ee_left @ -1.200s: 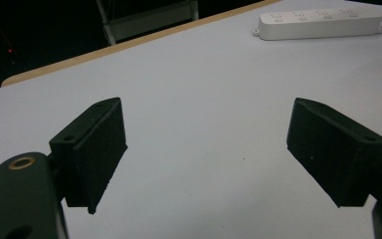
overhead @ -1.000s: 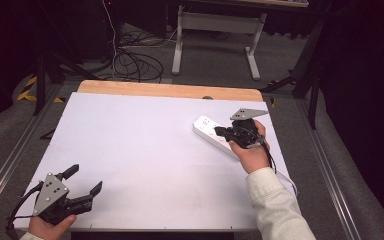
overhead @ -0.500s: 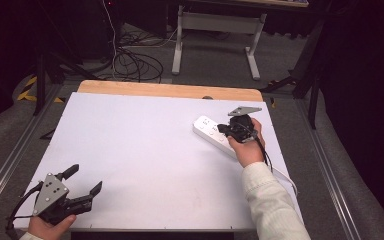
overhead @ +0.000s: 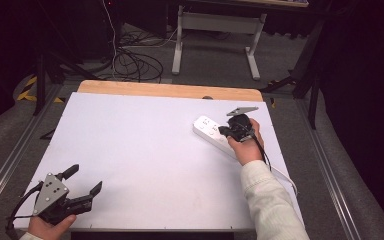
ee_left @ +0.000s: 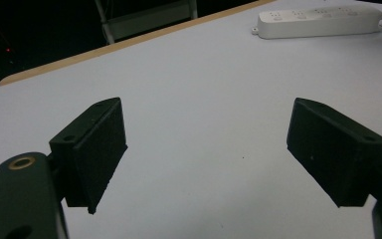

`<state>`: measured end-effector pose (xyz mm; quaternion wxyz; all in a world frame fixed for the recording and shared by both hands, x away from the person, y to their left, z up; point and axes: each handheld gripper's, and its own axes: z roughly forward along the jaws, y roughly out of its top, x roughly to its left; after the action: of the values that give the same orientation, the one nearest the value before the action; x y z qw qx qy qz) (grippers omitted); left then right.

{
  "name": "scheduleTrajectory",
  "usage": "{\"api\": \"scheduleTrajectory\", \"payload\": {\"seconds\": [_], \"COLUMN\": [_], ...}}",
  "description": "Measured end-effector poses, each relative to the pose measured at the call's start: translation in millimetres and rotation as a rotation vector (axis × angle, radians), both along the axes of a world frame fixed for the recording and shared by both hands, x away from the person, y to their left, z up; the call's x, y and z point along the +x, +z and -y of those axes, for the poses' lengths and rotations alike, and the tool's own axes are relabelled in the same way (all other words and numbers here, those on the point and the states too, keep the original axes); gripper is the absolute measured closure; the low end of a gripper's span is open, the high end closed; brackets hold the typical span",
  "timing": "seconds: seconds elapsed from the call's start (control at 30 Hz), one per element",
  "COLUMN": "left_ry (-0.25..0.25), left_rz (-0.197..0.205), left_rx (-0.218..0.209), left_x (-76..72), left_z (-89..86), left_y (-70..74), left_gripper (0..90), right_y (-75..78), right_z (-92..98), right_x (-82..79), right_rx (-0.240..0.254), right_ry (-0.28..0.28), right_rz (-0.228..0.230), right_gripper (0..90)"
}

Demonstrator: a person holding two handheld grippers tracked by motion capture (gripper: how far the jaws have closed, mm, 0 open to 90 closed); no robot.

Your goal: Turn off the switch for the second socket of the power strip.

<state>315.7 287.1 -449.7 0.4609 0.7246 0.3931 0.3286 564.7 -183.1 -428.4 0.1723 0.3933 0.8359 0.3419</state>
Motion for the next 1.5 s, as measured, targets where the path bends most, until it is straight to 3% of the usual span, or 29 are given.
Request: {"api": "scheduleTrajectory", "payload": {"seconds": [0.3, 0.67, 1.03, 1.23, 1.5], "left_ry": [0.002, -0.004, -0.003, -0.002, -0.003], "left_rz": [-0.003, -0.010, -0.010, -0.010, -0.010], "left_rx": [-0.001, 0.001, 0.003, 0.003, 0.002], "left_x": [0.1, 0.4, 0.4, 0.3, 0.3], "left_z": [0.2, 0.1, 0.2, 0.0, 0.3], "left_y": [-0.2, -0.3, -0.4, -0.4, -0.6], "left_gripper": [16.4, 16.4, 16.4, 16.4, 16.4], "right_y": [-6.7, -10.6, -11.5, -12.6, -13.4], "right_z": [-1.1, -1.8, -1.8, -5.5, -6.3], "right_x": [5.3, 6.9, 6.3, 5.1, 4.8], "right_rx": [-0.040, -0.068, -0.089, -0.124, -0.126], "right_ry": [-0.016, -0.013, -0.017, -0.011, -0.013], "right_rz": [-0.054, -0.086, -0.095, -0.074, -0.078], "right_gripper": [90.0, 90.0, 90.0, 90.0, 90.0]}}
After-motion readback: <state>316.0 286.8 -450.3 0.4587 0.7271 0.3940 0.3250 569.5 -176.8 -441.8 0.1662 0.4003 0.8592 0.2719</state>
